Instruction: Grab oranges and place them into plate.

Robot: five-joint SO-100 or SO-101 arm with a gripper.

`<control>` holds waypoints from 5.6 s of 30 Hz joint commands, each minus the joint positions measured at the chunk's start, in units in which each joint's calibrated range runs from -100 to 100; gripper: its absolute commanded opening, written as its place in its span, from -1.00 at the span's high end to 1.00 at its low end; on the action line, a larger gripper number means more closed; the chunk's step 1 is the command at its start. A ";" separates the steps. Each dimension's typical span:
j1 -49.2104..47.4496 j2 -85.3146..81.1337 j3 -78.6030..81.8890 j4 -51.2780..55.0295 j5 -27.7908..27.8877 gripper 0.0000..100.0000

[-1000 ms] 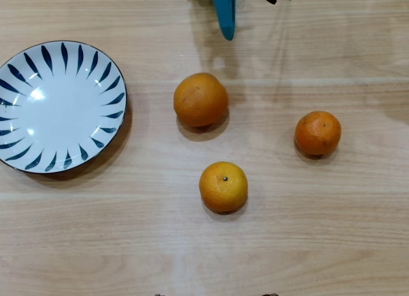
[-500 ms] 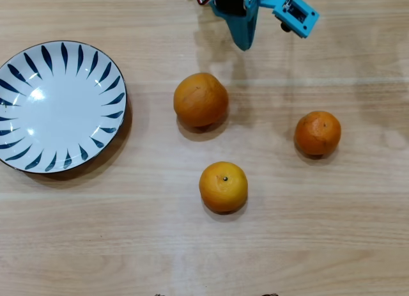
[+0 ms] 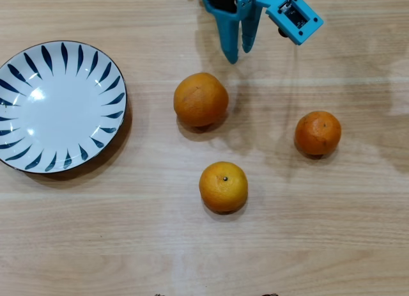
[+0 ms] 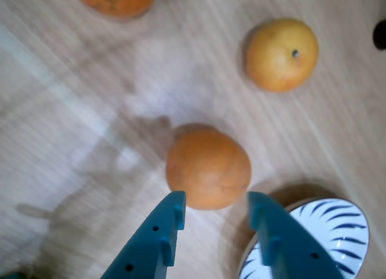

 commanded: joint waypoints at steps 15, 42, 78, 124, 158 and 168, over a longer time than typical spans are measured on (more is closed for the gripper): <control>0.75 9.27 8.11 -0.39 -9.79 0.09; 5.91 25.59 7.74 -6.58 -9.26 0.54; 8.33 27.62 4.30 -4.60 -10.52 0.18; 31.88 8.85 -18.33 1.58 3.44 0.46; 47.93 25.76 -15.62 -3.31 4.96 0.10; 26.80 7.16 -14.98 12.84 -3.51 0.09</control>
